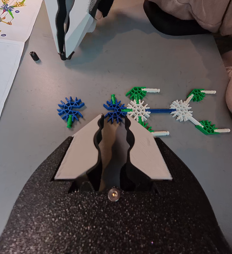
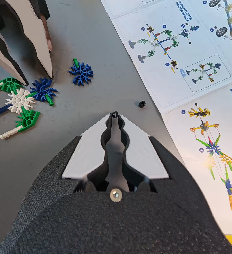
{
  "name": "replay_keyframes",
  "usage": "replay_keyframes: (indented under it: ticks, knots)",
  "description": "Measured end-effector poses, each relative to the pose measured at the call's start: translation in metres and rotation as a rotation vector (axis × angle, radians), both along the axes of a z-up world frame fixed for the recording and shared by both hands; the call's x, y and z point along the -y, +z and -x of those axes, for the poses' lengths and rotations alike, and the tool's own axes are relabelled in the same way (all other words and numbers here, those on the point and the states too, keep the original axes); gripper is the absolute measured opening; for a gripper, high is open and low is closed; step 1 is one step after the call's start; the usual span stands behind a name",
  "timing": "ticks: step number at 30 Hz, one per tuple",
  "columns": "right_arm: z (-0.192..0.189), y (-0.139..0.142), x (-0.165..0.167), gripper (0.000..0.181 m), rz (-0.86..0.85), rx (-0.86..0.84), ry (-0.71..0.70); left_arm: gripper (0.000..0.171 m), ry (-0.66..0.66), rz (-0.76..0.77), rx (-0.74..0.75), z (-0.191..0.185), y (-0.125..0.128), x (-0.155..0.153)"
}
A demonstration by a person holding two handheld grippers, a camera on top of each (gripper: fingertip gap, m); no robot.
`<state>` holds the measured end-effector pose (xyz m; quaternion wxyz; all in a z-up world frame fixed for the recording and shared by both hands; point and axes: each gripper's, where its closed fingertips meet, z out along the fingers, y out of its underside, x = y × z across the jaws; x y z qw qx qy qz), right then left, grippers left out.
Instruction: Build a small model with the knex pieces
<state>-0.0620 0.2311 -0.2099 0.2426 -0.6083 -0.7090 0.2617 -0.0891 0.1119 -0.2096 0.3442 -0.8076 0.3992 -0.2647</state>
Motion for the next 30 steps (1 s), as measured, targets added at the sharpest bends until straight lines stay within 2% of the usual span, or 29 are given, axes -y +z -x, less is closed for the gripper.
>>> replay_keyframes:
  ticks: [8,19,22,30]
  knots:
    - [0.002,0.003,0.024,0.007,0.080,-0.045,0.065,0.030,0.031,-0.014,-0.016,-0.002,-0.001,-0.006]
    - [-0.002,0.006,0.068,0.007,0.143,-0.053,0.266,0.038,0.065,-0.008,-0.039,-0.010,-0.002,-0.009]
    - [-0.004,0.007,0.075,0.007,0.146,-0.049,0.291,0.038,0.070,-0.001,-0.004,-0.017,0.003,-0.010]
    - [-0.007,0.004,0.089,0.007,0.146,-0.039,0.325,0.037,0.086,0.026,-0.027,-0.026,-0.005,-0.010]
